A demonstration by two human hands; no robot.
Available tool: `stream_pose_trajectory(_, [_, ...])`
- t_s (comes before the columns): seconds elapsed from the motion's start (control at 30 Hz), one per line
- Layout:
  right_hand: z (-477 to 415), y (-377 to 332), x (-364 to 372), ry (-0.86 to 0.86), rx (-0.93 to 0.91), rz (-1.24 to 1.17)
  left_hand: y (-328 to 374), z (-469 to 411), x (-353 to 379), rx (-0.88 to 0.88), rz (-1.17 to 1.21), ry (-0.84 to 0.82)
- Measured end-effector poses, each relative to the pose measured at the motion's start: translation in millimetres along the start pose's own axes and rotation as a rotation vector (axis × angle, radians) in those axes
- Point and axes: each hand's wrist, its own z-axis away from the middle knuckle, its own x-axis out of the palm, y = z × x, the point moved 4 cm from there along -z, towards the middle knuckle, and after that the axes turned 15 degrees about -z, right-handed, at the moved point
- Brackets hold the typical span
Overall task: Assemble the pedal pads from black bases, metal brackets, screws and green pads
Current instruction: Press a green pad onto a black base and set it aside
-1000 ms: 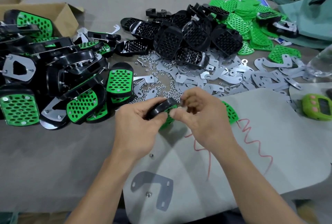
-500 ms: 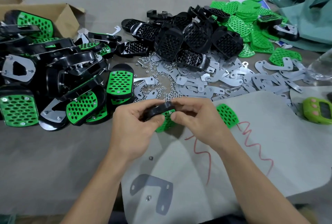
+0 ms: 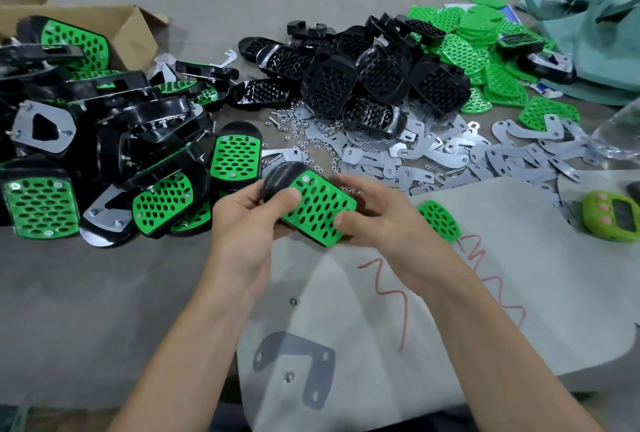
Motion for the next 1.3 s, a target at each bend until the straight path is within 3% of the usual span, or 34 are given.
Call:
stream_pose_trajectory(0.17, [14.1,10.0,-5.3,-0.041,0.04,-0.171,-15.4,0.2,-3.0,-0.105,0.084,-0.047])
stream_pose_trajectory(0.33, [14.5,10.2,-6.2,0.07,0.017,-0.173,-14.0,2.6,-7.0,-0.019,0.054,-0.232])
stream_pose_trajectory(0.57, [17.6,17.9,1.8,0.197,-0.005,-0.152,-4.7,6.2,0.7,0.043,-0.046,-0.062])
stream_pose_trajectory(0.7, [19.6,11.1,0.4,0.141,-0.05,-0.072,-5.1,7.5,-0.8,0.008,0.019,-0.08])
stream_pose_trajectory(0.9, [18.7,13.5,-1.3,0.272,-0.124,-0.017,-0.8,8.4,5.5,0.018,0.003,-0.089])
stream_pose_trajectory(1.07, [21.2,10.0,-12.0,0.265,-0.121,0.038,3.3,4.8,-2.3,0.06,-0.206,-0.182])
stream_pose_trajectory(1.2, [26.4,-0.6,-14.7,0.206,-0.159,0.156,14.3,4.6,-7.6,0.171,-0.377,-0.164])
stream_pose_trajectory(1.3, [29.8,-7.7,-13.8,0.186,-0.18,0.197,16.8,7.9,-4.5,0.206,-0.377,-0.14])
